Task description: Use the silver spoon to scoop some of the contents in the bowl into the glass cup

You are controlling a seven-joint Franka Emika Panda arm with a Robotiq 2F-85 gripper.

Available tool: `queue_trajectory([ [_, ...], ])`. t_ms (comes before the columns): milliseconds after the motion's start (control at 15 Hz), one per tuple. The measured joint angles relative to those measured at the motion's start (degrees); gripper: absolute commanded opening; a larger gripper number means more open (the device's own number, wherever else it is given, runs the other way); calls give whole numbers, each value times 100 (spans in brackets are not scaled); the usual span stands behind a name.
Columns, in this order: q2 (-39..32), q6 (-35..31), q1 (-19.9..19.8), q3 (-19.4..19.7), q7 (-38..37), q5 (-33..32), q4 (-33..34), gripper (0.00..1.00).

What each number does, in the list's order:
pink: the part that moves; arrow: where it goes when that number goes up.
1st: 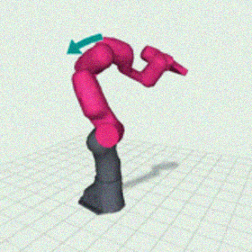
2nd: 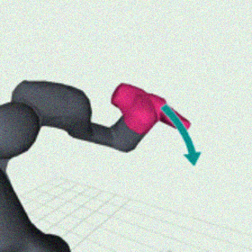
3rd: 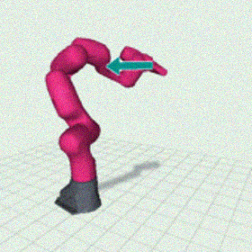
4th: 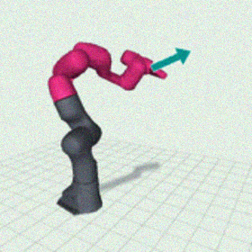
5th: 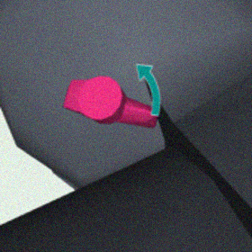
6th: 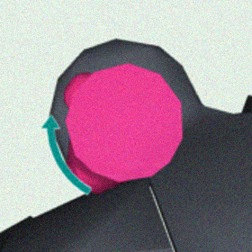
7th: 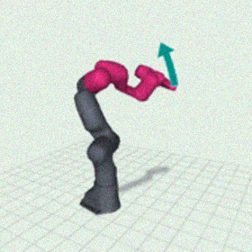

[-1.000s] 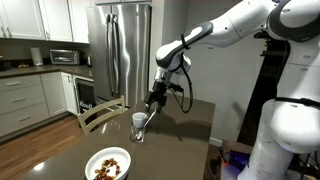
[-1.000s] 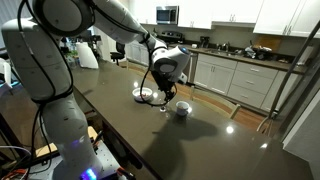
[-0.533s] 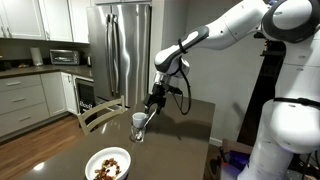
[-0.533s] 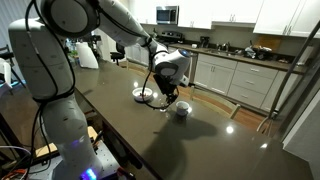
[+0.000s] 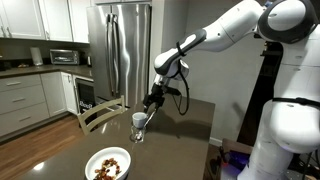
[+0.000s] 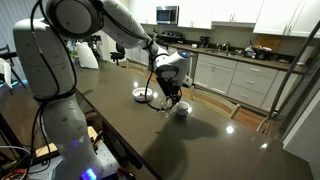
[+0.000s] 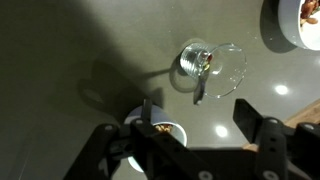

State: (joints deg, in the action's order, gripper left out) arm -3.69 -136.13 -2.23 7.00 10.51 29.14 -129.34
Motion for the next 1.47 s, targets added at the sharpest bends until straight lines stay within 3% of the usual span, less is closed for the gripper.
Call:
queue_trajectory([
  [267, 0, 32, -48, -3, -4, -2, 0, 93],
  [333, 0, 39, -65, -3, -4, -2, 0, 85],
  [400, 0, 48, -77, -3, -5, -2, 0, 68],
  [467, 0, 57, -84, -3, -5, -2, 0, 66],
  [1067, -10, 101, -92, -29, -5, -2, 0, 6],
  [1333, -37, 112, -92, -38, -6, -2, 0, 1],
  [1400, -45, 123, -92, -38, -9, -2, 0, 26],
  [1467, -51, 138, -94, -38, -13, -2, 0, 27],
])
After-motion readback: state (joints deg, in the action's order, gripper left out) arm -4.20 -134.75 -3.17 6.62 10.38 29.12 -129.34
